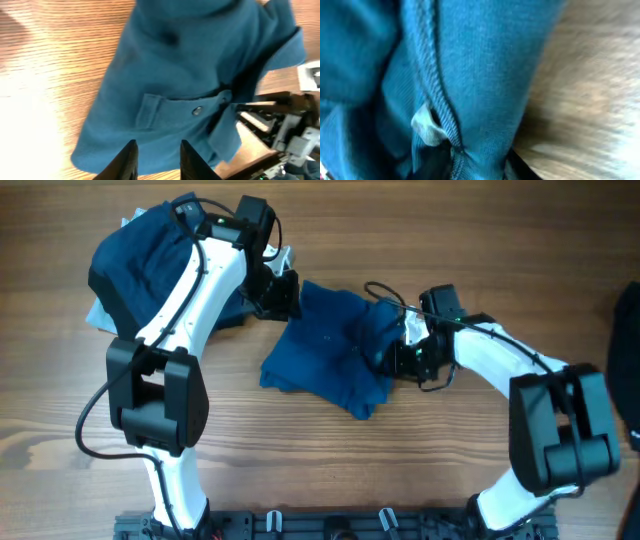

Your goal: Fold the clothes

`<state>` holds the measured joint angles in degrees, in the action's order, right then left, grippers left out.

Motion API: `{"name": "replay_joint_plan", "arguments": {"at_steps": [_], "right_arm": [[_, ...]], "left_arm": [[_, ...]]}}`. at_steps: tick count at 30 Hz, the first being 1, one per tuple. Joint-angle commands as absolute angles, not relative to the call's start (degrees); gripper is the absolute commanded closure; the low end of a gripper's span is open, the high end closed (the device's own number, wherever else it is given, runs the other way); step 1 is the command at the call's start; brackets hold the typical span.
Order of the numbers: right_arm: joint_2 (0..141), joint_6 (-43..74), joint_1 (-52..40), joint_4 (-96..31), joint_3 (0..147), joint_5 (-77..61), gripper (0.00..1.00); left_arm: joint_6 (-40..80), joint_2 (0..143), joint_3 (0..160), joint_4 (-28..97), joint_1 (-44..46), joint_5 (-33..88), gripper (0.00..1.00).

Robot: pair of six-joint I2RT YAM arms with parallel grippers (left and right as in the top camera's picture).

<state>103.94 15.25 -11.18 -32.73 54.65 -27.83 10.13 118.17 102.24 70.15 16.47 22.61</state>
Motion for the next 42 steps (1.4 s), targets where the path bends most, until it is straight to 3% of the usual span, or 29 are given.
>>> {"name": "replay_joint_plan", "arguments": {"at_steps": [1,7,10,15,16,18,22,23,29,36,42], "right_arm": [[106.32,16.51,-10.66,-32.97,54.76,-23.94,0.73],[105.89,15.59,-9.89,-34.15,54.76,-23.97,0.64],[105.89,14.94,-9.89,-34.59,54.76,-23.97,0.6],[105.89,13.47,-9.89,-34.85,54.76,-23.97,0.6],[105.89,13.47,-9.89,-34.83,54.76,-23.97,0.6],[105.89,13.5,-9.89,-34.79,54.76,-23.97,0.6],[105.84,13.5,-9.89,-34.79,54.76,-23.97,0.6],[105.71,13.5,-9.87,-34.85,54.83,-23.97,0.61],[95.35,12.05,-5.85,-41.34,59.96,-23.99,0.65],[77.52,12.21,-4.1,-40.99,62.52,-23.94,0.57],[76.6,14.33,-4.12,-40.97,62.52,-23.97,0.59]], "left_arm": [[9.21,118.65,102.94,70.28,16.16,19.59,0.67],[9.3,120.55,97.97,65.36,15.86,19.68,0.21],[9.41,122.43,95.11,61.89,14.28,23.33,0.05],[1.61,124.66,91.09,53.93,12.12,40.34,0.01],[0.3,125.47,90.61,53.69,12.21,40.6,0.02],[-1.45,126.91,89.86,53.3,12.88,40.99,0.2],[-3.05,129.58,89.84,52.05,15.51,41.8,0.88],[-3.03,129.47,89.91,52.07,15.7,41.95,0.96],[-3.05,121.6,98.35,59.68,11.42,48.6,0.96],[-1.98,107.66,108.25,54.98,-7.49,48.03,0.96],[-0.4,113.03,108.22,53.76,-25.82,40.97,0.96]]}}
